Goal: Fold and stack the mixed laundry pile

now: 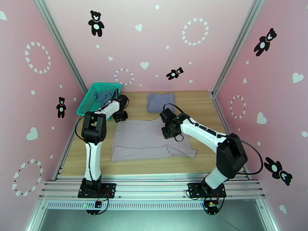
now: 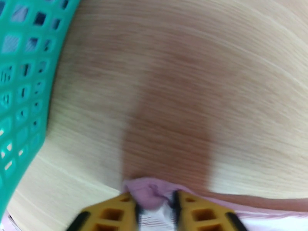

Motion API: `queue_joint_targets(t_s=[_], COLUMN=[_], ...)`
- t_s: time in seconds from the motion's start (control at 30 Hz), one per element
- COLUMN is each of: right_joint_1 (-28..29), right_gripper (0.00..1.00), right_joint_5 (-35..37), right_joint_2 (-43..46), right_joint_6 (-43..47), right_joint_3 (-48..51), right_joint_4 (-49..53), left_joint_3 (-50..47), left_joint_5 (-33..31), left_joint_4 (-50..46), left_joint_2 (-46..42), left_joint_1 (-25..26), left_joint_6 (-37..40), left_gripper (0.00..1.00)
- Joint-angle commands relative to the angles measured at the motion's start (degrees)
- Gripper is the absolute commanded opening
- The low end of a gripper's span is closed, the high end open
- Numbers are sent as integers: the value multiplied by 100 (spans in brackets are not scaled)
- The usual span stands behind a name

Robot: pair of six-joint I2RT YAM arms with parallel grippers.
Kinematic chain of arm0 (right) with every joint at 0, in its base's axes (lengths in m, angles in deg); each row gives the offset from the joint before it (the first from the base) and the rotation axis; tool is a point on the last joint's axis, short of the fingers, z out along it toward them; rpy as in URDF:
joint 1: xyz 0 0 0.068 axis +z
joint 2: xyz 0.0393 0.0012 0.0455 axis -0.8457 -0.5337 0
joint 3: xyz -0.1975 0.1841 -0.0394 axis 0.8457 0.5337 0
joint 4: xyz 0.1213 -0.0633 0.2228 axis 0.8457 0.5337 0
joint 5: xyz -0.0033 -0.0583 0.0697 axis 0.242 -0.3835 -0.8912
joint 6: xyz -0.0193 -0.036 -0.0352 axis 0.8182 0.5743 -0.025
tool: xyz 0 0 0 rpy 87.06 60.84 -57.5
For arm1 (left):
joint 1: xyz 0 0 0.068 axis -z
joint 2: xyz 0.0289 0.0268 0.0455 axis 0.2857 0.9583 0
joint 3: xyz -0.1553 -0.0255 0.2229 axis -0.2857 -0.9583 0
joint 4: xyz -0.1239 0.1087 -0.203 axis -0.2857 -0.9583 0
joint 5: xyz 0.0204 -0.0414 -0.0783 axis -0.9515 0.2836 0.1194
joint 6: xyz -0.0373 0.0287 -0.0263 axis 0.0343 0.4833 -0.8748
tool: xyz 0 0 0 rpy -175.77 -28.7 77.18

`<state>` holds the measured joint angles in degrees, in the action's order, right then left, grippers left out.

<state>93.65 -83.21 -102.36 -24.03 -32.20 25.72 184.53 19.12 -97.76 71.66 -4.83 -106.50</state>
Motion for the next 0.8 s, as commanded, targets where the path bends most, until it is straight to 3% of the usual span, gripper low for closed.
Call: queue_joint_targets(t_s=[0.0, 0.17, 0.43, 0.77], right_joint_1=[-327, -461, -584, -671], right_gripper=[35, 47, 53, 54], right_joint_5=[-210, -417, -86, 102], right_joint_2=[-194, -1319, -3224, -4033], right_joint_6=[431, 1200, 1594, 1541], right_joint_3=[-481, -1594, -3443, -4184], right_joint_4=[-109, -164, 60, 202], left_joint_3=[-214, -287, -391, -447], left_joint_5=[206, 313, 483, 506], left_joint_4=[46, 119, 232, 249], left_joint_2=[121, 39, -61, -180], left_joint_1=[-61, -56, -61, -55], left_joint_6=[38, 103, 121, 200], left_gripper=[14, 0, 0, 0])
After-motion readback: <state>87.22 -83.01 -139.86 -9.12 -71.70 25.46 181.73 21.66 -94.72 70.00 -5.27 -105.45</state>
